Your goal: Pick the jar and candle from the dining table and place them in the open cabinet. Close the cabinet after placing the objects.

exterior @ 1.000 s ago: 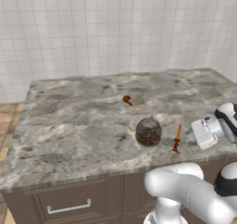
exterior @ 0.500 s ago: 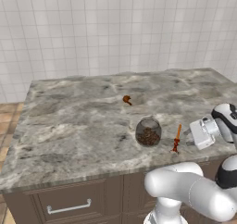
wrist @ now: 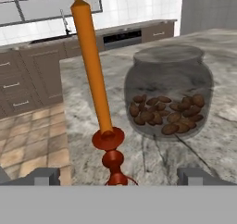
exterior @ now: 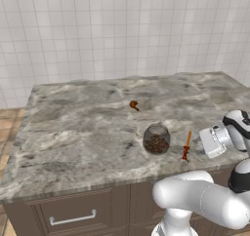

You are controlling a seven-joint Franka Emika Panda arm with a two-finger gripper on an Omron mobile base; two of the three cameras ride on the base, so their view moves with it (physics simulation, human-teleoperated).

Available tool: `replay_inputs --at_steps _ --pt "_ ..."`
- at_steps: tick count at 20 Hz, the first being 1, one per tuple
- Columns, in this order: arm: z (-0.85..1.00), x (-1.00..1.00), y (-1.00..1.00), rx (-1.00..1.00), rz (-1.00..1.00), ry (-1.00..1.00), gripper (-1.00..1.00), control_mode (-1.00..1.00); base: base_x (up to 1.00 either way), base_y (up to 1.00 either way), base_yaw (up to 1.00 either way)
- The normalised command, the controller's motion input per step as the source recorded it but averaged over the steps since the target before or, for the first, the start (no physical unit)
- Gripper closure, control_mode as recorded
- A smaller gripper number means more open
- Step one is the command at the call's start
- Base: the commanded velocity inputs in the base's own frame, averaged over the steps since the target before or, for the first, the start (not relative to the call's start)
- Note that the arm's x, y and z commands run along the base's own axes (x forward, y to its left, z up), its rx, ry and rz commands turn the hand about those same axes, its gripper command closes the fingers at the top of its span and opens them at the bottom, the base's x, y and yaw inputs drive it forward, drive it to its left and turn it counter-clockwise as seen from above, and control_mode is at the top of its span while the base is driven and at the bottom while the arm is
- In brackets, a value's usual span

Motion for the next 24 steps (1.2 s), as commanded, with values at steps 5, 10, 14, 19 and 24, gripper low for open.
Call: replay_inputs --at_steps 5,10,14,19,24 --pt "-0.01 -0.10 0.00 0.06 0.00 0.00 -1.00 -1.00 0.00 0.00 0.00" --pt "-0.01 -0.01 0.03 0.05 0.00 0.00 -1.00 -1.00 0.00 0.00 0.00" --pt "0.00 0.00 0.04 0.04 -0.01 0.00 -1.00 -1.00 0.00 0.00 0.00" --pt "0.00 0.00 0.10 0.03 -0.02 0.00 -1.00 -1.00 0.00 0.00 0.00" --pt "0.00 0.00 0.15 0.00 -0.02 0.00 -1.00 -1.00 0.00 0.00 0.00"
